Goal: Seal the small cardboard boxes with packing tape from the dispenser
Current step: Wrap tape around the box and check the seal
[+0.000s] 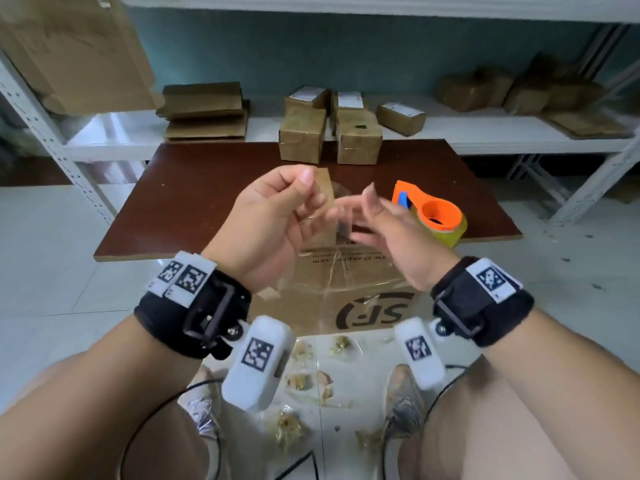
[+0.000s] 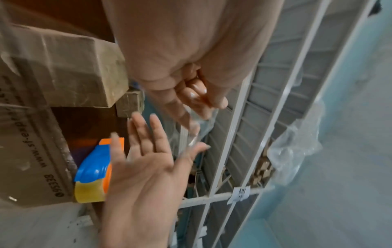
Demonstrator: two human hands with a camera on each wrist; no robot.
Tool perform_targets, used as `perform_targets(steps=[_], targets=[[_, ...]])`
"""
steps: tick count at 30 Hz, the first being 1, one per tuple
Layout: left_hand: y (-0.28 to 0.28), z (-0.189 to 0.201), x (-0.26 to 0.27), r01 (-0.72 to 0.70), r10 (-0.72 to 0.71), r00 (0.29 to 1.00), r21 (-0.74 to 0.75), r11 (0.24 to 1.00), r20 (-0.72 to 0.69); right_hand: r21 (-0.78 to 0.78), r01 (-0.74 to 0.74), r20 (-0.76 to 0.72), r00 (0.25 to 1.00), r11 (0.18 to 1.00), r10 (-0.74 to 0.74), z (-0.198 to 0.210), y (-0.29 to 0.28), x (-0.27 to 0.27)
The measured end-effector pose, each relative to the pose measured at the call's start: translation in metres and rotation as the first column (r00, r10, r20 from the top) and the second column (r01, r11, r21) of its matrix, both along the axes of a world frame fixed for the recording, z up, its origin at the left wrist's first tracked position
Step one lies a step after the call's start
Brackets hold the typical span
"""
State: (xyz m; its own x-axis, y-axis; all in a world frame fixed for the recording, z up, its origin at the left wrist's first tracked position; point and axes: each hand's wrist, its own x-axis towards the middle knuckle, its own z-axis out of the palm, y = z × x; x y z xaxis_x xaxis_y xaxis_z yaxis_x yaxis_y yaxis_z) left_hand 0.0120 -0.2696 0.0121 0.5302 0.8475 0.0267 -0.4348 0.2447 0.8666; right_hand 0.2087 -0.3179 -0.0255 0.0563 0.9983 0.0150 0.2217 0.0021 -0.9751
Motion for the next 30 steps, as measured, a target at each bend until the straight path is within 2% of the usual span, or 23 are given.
perform_targets(steps=[2,4,7,9,12,16,19,25,28,30], targets=[[0.002,0.004,0.000,0.046,-0.039,0.997,-0.099,0.994,0.068,-0.014,-0.165,-0.058,0.985,0.986,0.164,-0.006,-0.009,-0.017],[0.003,0.006,0.002,0.084,-0.046,0.983,-0.215,0.973,0.176,-0.018,-0.240,-0.056,0.969,0.971,0.239,-0.015,-0.008,-0.028],[0.008,0.005,0.002,0.139,-0.015,0.945,-0.361,0.922,0.325,-0.011,-0.223,-0.020,0.975,0.975,0.223,-0.023,0.000,-0.039],[0.011,0.002,0.000,0.172,-0.003,0.924,-0.408,0.896,0.383,0.003,-0.191,0.068,0.979,0.982,0.190,-0.026,0.003,-0.041],[0.014,0.003,-0.007,0.180,0.021,0.901,-0.417,0.891,0.434,-0.002,-0.157,0.124,0.980,0.988,0.156,-0.025,0.005,-0.034],[0.025,0.011,-0.026,0.124,0.065,0.896,-0.387,0.914,0.439,-0.021,-0.166,0.080,0.983,0.986,0.168,-0.018,0.004,-0.020],[0.037,0.012,-0.041,0.043,0.103,0.912,-0.342,0.939,0.396,-0.044,-0.162,0.044,0.986,0.986,0.164,-0.008,-0.002,-0.008],[0.067,0.009,-0.070,-0.064,0.157,0.944,-0.305,0.950,0.291,-0.084,-0.055,0.190,0.979,0.995,0.070,0.005,-0.011,0.028],[0.076,0.006,-0.078,-0.133,0.158,0.980,-0.199,0.971,0.119,-0.082,0.030,0.171,0.985,0.996,-0.016,0.008,-0.009,0.040],[0.080,0.001,-0.078,-0.209,0.211,0.977,-0.082,0.974,0.011,-0.053,0.102,0.128,0.987,0.993,-0.095,0.013,-0.005,0.049]])
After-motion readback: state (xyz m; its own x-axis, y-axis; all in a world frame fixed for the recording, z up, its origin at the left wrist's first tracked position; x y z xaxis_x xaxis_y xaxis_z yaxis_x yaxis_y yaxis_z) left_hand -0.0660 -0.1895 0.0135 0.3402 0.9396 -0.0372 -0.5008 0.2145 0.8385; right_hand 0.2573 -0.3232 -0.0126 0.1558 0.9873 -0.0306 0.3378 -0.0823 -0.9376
